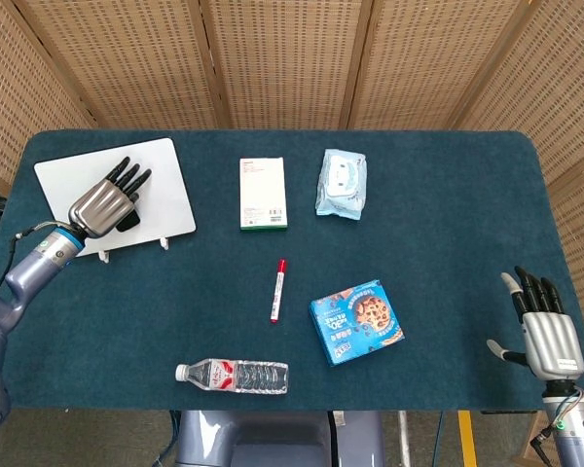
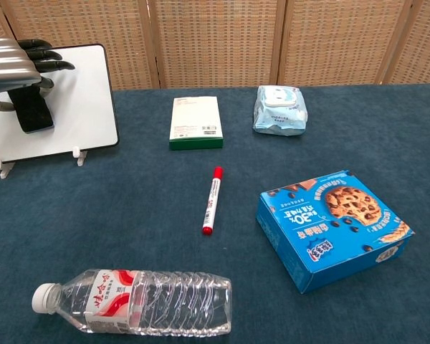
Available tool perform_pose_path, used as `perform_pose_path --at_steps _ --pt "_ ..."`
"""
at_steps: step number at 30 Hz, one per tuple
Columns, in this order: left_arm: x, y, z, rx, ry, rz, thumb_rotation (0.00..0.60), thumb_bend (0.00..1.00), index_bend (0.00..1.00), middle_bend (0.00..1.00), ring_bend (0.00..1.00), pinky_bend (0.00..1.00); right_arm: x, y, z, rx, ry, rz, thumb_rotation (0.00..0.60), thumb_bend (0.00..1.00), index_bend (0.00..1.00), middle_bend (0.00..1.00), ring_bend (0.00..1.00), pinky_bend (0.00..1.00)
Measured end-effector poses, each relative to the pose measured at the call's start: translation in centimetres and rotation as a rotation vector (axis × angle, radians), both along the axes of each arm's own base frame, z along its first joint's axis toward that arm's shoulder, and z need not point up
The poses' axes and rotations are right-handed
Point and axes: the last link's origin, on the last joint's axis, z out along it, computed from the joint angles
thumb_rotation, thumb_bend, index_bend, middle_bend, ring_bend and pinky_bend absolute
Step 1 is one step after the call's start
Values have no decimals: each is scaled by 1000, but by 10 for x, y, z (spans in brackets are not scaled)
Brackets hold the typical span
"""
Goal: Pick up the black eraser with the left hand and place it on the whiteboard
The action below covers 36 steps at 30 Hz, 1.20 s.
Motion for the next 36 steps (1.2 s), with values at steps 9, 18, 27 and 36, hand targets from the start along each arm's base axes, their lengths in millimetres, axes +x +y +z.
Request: perform_pose_path --at_steps 9,18,27,36 --pt "-6 -1 1 13 7 24 600 226 467 0 0 0 0 0 1 -12 -5 3 600 53 28 0 0 0" --pt "-10 -3 -1 13 13 34 600 176 432 0 0 0 0 -1 0 -13 -3 5 600 53 28 0 0 0" --pt "-9 -3 1 21 11 29 600 157 334 0 0 0 1 -1 -1 -12 -1 7 600 53 28 0 0 0" --pt "-12 -3 2 27 17 38 600 100 299 0 0 0 1 0 0 -18 -4 10 600 53 28 0 0 0"
